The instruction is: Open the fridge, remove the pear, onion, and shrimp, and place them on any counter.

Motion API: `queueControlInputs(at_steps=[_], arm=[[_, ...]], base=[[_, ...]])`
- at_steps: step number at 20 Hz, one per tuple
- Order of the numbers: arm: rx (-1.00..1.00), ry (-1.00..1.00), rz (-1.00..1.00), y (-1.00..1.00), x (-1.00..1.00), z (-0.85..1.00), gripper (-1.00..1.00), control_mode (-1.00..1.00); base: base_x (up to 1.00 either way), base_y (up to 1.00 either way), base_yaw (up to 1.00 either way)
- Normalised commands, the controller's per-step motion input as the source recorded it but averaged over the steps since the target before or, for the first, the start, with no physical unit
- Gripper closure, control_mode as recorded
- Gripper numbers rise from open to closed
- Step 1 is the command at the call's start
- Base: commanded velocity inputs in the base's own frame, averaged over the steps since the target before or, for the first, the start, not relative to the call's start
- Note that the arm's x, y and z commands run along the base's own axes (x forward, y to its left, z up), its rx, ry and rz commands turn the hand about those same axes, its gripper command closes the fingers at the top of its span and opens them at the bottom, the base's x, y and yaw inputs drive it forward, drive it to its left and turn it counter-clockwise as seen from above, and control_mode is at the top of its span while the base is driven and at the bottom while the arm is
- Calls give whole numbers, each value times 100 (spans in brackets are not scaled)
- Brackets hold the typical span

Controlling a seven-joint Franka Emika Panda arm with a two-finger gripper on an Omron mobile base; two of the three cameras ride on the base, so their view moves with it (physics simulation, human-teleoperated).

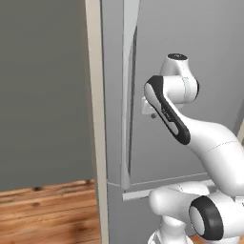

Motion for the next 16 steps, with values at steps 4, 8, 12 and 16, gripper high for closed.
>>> queueControlInputs(at_steps=[4, 8, 12, 16], arm=[[0, 0, 0, 0, 0, 0, -100, 100], [0, 0, 0, 0, 0, 0, -100, 100], [0, 0, 0, 0, 0, 0, -100, 100], [0, 0, 0, 0, 0, 0, -100, 100]], base=[[-7, 9, 0], [-9, 51, 1], [-29, 45, 3], [-79, 4, 4]])
